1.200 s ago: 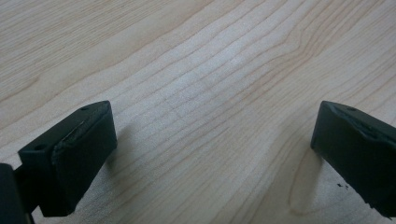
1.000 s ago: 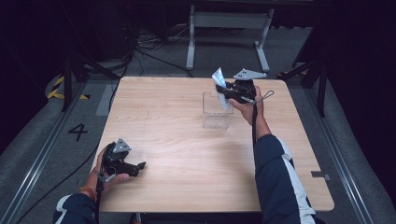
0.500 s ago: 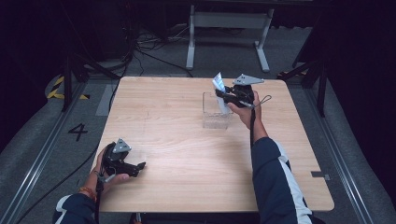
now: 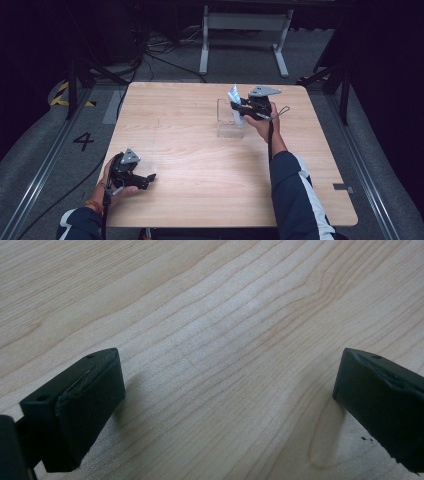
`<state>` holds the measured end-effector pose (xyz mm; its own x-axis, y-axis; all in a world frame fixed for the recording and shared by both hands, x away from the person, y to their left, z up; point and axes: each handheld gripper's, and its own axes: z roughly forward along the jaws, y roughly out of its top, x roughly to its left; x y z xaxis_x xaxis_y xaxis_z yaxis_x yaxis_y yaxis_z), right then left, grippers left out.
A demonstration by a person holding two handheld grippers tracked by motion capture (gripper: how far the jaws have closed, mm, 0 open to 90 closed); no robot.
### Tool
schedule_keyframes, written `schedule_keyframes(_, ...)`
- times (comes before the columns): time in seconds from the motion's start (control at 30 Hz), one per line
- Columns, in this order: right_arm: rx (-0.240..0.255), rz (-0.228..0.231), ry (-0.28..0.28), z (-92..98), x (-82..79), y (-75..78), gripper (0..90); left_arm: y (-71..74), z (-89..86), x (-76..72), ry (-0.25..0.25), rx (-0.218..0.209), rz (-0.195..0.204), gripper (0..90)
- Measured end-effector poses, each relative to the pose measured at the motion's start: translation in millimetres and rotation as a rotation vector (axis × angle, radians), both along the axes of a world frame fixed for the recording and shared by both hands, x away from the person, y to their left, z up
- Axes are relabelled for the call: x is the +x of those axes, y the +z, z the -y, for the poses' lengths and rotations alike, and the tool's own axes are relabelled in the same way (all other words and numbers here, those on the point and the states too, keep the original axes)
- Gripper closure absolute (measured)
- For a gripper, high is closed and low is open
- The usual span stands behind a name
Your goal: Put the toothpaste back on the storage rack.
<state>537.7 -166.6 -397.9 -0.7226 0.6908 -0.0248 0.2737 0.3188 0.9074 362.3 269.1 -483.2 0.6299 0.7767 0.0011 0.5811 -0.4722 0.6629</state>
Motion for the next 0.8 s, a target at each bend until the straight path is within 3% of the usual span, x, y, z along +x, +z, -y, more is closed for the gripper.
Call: schedule_keyframes(0.8,-0.063,-0.051,0.003,5.1,-2.8,-14.3,63.8,0.0,0.0,0.0,0.0,-0.001,0.0,0.7)
